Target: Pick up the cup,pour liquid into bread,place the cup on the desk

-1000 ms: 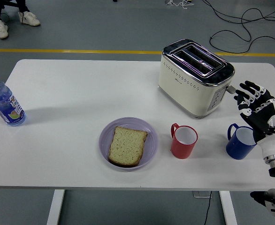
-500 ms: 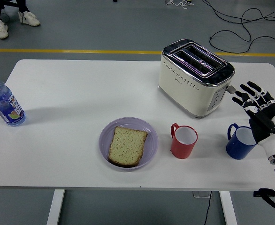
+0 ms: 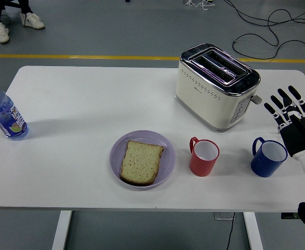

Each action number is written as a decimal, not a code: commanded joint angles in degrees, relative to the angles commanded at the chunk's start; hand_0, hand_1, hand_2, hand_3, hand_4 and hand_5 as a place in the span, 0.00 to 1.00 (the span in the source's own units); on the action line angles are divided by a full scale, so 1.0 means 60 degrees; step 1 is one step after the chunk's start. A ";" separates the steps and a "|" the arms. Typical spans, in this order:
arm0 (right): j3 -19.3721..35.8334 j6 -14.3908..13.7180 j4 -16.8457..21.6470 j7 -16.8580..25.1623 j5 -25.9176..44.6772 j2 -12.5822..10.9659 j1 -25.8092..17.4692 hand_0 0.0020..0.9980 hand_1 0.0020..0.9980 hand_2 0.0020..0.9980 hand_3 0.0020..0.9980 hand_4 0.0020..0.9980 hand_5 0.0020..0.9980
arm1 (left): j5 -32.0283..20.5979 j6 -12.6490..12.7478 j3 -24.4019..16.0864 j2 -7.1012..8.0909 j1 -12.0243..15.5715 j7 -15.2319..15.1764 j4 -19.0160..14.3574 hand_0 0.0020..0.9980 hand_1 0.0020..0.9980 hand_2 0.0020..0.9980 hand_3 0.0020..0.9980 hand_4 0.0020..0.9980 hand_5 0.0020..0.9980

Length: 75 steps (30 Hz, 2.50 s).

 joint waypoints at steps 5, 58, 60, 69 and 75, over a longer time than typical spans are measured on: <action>0.0670 0.0064 -0.0278 0.0036 0.1575 0.0109 0.0161 0.66 0.62 0.66 0.61 0.60 0.01 | -0.0059 0.0001 0.0023 -0.0001 0.0023 -0.0013 0.0000 0.66 0.71 0.73 0.63 0.38 0.93; 0.2541 0.1353 -0.3046 -0.0763 0.3164 0.0561 0.0476 0.63 0.57 0.62 0.60 0.46 0.04 | 0.0015 -0.0021 0.0058 0.0023 0.0130 0.0011 0.0000 0.66 0.71 0.73 0.63 0.38 0.94; 0.2593 0.1346 -0.3031 -0.0768 0.3161 0.0577 0.0514 0.63 0.57 0.62 0.60 0.46 0.04 | 0.0073 -0.0019 0.0018 0.0043 0.0083 0.0010 0.0000 0.66 0.71 0.73 0.63 0.38 0.94; 0.2673 0.1346 -0.2980 -0.0786 0.3160 0.0582 0.0511 0.63 0.57 0.62 0.60 0.45 0.04 | 0.0110 -0.0005 -0.0015 0.0063 0.0030 0.0007 0.0000 0.66 0.71 0.73 0.63 0.38 0.94; 0.2650 0.1355 -0.2964 -0.0789 0.3156 0.0597 0.0583 0.63 0.57 0.62 0.60 0.45 0.04 | 0.0213 -0.0005 -0.0177 0.0024 0.0050 0.0041 0.0000 0.66 0.71 0.73 0.63 0.38 0.94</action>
